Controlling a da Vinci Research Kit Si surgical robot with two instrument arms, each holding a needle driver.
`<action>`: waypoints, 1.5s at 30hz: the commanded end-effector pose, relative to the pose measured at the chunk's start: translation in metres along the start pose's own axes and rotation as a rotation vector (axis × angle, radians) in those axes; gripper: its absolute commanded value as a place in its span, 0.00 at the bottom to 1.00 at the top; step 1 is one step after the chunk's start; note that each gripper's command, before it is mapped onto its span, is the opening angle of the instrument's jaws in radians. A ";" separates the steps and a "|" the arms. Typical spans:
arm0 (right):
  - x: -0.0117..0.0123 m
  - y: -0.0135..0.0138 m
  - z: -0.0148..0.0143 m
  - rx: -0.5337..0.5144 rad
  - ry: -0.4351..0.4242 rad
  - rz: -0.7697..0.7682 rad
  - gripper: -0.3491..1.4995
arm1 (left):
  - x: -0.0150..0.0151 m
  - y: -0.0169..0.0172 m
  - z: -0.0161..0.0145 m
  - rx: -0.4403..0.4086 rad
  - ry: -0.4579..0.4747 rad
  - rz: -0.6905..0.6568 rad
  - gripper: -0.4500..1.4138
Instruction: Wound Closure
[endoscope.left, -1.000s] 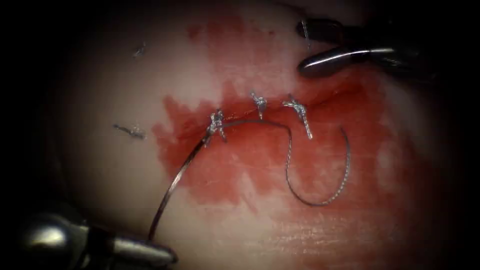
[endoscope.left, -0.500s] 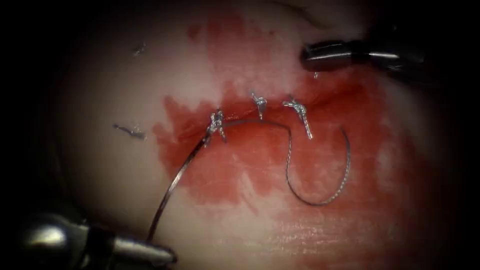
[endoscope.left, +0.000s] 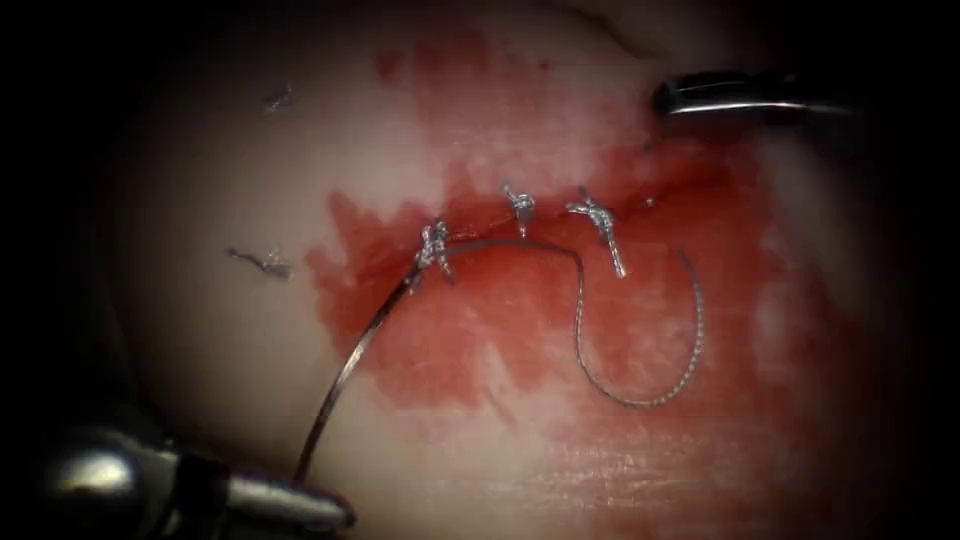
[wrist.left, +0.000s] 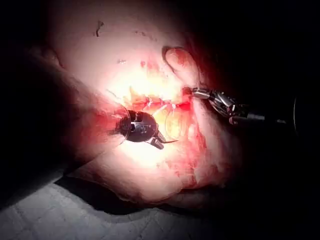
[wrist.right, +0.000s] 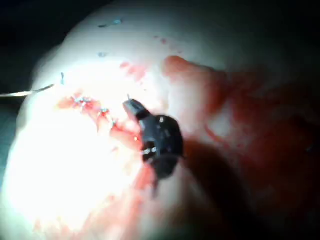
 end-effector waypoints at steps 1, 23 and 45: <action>0.0004 0.0001 0.0009 0.003 0.008 -0.010 0.00 | -0.0002 -0.0005 0.0006 0.000 0.001 0.002 0.05; -0.0008 -0.0053 -0.0048 -0.110 -0.001 -0.026 0.95 | 0.0028 0.0002 0.0004 0.046 -0.258 0.085 0.09; -0.0018 -0.0062 -0.0033 -0.115 -0.007 -0.036 0.95 | 0.0016 0.0010 -0.0105 0.020 -0.108 -0.390 0.66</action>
